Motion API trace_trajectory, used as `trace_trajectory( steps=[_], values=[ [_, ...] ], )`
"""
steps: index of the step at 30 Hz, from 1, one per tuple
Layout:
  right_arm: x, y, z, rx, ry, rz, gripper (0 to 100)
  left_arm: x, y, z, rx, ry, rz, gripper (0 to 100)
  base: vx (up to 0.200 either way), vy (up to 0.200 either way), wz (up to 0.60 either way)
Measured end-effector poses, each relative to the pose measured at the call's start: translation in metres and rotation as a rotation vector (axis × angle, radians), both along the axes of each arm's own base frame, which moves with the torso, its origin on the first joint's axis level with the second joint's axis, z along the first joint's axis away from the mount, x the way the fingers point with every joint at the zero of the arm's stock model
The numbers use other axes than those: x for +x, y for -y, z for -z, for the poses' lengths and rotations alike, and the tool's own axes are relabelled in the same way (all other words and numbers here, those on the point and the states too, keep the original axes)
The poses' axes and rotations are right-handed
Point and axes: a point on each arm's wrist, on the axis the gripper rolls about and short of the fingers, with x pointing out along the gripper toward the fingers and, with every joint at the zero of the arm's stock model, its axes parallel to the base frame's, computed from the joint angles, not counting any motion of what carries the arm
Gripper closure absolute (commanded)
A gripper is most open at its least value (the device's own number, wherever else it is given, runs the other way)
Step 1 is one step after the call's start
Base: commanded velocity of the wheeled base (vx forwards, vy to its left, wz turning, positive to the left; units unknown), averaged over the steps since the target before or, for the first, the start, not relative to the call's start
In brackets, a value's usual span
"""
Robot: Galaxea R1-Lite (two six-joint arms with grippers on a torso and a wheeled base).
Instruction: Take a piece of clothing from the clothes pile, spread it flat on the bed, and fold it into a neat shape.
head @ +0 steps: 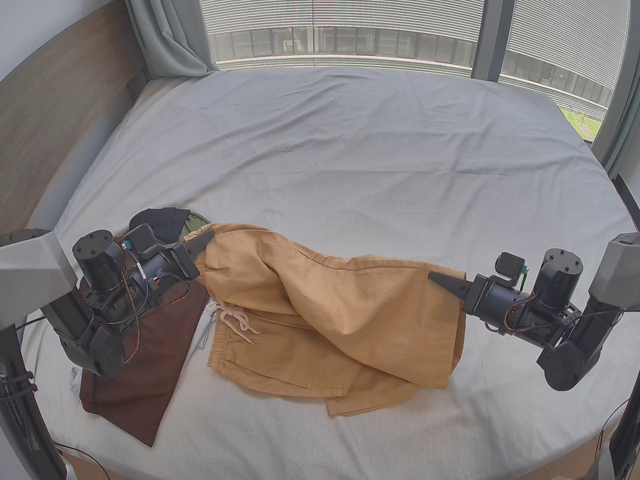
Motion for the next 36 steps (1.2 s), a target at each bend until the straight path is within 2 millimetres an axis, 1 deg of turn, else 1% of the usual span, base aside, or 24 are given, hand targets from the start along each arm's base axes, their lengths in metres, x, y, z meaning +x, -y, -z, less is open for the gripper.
trace_trajectory(
  steps=[5, 9, 15, 24, 36],
  values=[
    [0.005, -0.001, -0.013, 0.018, 0.057, -0.004, 100, 0.001, 0.0, -0.003, -0.002, 0.014, -0.001, 100, 0.0, 0.0, 0.0],
    [0.007, -0.002, -0.018, 0.022, 0.079, -0.01, 100, 0.001, 0.0, -0.005, -0.003, 0.019, -0.001, 100, 0.0, 0.0, 0.0],
    [0.007, -0.002, -0.02, 0.019, 0.091, -0.008, 100, 0.002, 0.0, -0.006, -0.002, 0.026, 0.001, 100, 0.0, 0.0, 0.0],
    [0.006, 0.0, -0.021, -0.011, 0.121, -0.004, 100, -0.001, 0.001, -0.016, -0.004, 0.057, 0.007, 100, 0.0, 0.0, 0.0],
    [0.008, 0.006, -0.023, -0.024, 0.143, 0.016, 100, -0.003, 0.0, -0.022, 0.002, 0.077, 0.01, 100, 0.0, 0.0, 0.0]
  ],
)
